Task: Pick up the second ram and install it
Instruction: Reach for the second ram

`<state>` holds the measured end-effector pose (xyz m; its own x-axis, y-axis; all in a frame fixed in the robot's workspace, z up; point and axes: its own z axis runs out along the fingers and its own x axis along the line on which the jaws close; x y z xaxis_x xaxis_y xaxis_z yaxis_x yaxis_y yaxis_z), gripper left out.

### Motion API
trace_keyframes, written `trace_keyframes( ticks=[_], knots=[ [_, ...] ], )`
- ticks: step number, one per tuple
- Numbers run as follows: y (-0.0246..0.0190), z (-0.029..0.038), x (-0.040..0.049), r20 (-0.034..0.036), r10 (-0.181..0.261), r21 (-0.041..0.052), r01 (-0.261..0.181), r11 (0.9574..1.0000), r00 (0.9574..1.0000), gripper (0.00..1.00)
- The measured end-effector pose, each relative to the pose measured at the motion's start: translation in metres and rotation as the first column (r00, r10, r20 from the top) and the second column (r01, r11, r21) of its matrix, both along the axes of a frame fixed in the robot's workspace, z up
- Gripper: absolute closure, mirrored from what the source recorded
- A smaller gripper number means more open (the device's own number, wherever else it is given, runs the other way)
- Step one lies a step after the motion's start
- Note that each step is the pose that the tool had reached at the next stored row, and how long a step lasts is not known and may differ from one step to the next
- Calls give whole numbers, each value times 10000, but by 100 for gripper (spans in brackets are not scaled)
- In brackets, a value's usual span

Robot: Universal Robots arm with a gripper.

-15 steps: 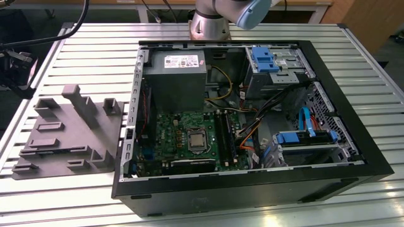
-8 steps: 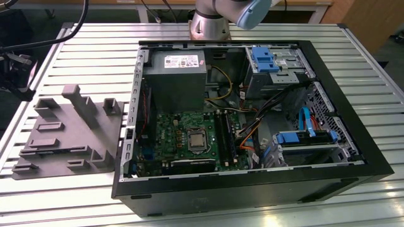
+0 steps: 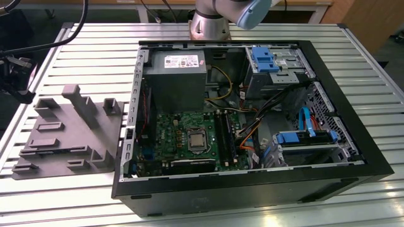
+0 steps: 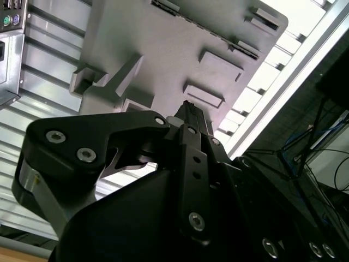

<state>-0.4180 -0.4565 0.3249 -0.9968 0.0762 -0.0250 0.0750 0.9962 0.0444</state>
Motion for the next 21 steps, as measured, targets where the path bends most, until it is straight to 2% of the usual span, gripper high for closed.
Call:
trace_keyframes(
  ticks=[21],
  knots=[
    [-114, -99, -15, -1, 0, -1, 0, 10000, 10000, 89]
  ],
)
